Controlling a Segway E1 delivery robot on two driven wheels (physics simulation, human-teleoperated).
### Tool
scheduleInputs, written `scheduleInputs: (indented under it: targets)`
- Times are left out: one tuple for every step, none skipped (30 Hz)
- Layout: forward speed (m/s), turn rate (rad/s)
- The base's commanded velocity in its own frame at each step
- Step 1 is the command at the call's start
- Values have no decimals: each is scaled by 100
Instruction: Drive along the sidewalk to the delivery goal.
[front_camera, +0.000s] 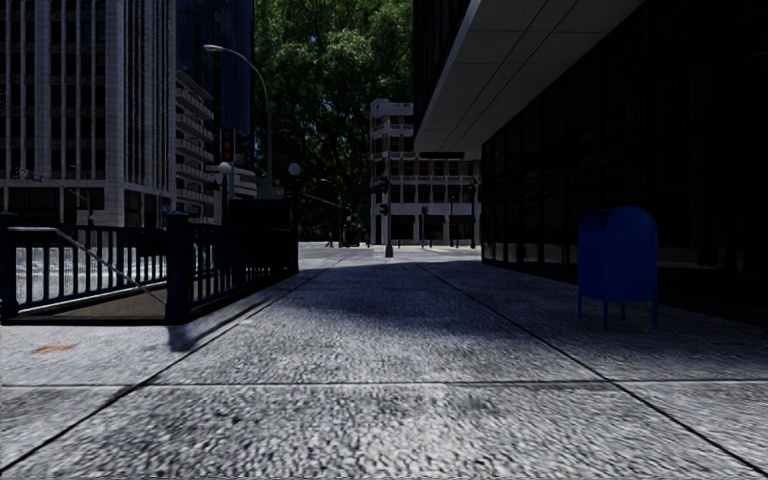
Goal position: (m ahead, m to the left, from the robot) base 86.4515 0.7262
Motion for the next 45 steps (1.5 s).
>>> scheduleInputs:
  targets:
    - [200, 0]
    - [200, 0]
    - [200, 0]
    - [200, 0]
    - [200, 0]
    - [200, 0]
    - [200, 0]
    - [200, 0]
    - [200, 0]
    - [200, 0]
    - [200, 0]
    - [200, 0]
    - [200, 0]
    - [200, 0]
    - [200, 0]
    - [200, 0]
    - [200, 0]
    - [200, 0]
    - [200, 0]
    - [200, 0]
    - [200, 0]
    - [200, 0]
    - [200, 0]
    - [200, 0]
    - [200, 0]
    - [200, 0]
    - [200, 0]
    - [200, 0]
    - [200, 0]
    - [200, 0]
    - [200, 0]
    - [200, 0]
    - [200, 0]
    - [200, 0]
    - [200, 0]
    - [200, 0]
    - [200, 0]
    - [200, 0]
    - [200, 0]
    - [200, 0]
    - [200, 0]
    - [200, 0]
    - [200, 0]
    - [200, 0]
    - [200, 0]
